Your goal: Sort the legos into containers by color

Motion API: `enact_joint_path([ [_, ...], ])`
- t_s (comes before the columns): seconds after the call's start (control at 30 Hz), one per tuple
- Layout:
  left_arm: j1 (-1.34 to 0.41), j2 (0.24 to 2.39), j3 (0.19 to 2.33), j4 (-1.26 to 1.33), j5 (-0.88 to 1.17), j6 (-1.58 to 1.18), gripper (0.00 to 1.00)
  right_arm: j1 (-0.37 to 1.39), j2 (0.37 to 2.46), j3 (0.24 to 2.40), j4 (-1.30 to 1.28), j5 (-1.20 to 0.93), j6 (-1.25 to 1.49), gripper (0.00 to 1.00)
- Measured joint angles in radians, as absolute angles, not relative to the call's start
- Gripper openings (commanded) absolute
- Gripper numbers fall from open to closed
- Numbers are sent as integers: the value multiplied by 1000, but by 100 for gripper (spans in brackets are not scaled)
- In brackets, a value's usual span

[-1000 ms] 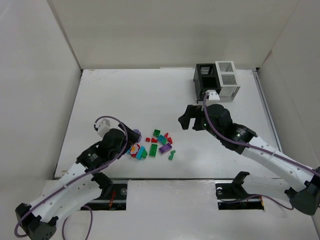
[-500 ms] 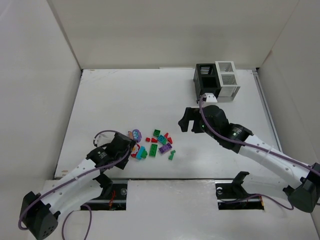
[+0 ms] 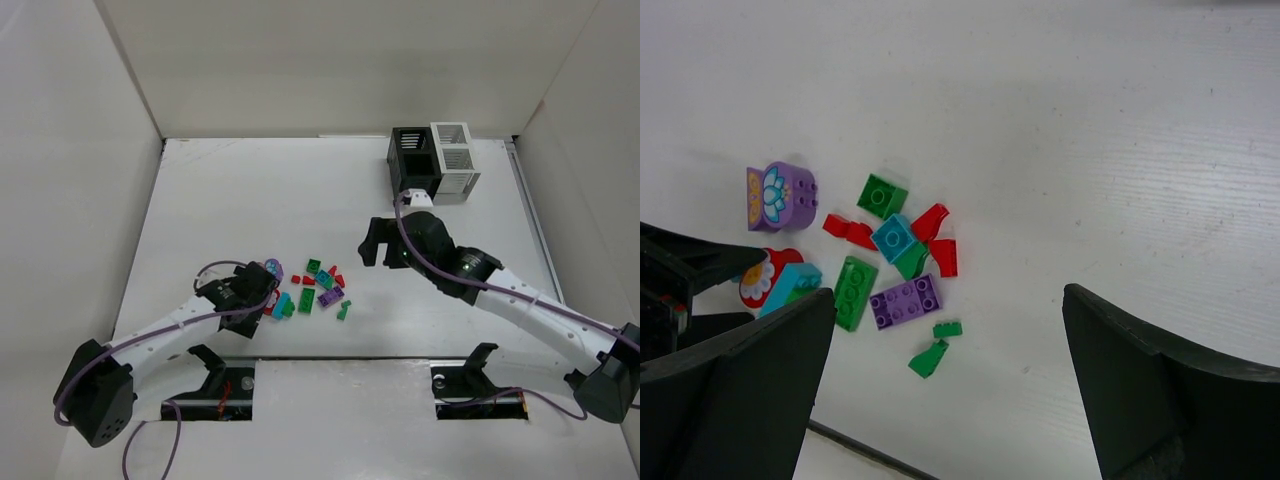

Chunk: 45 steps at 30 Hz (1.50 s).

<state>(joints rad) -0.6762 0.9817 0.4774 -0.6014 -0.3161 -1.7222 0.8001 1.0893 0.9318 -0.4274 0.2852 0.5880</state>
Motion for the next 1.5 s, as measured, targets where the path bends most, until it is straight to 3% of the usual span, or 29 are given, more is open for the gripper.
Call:
enact_joint_path([
  [0.37,-669,1092,532,-554,-319,-1699,87,800,1166,932,-444,289,591,99],
  [0.5,-665,1161,573,-550,-320,-1672,81,800,1174,931,-445,289,591,99],
  [0.7,-659,1241,618,-555,-317,-1642,62,800,1171,918,-445,289,591,97],
  [0.93,-653,1279,657,-568,-310,-1602,57,800,1162,900,-449,289,591,97],
  [1.03,-653,1282,672,-586,-307,-1573,52,800,1151,899,-449,288,590,97],
  [1.23,-707,1243,758,-641,-342,-1538,52,800,1103,886,-434,227,538,97],
  [1.5,-823,1094,952,-636,-449,-1485,47,800,920,832,-303,-10,389,97],
])
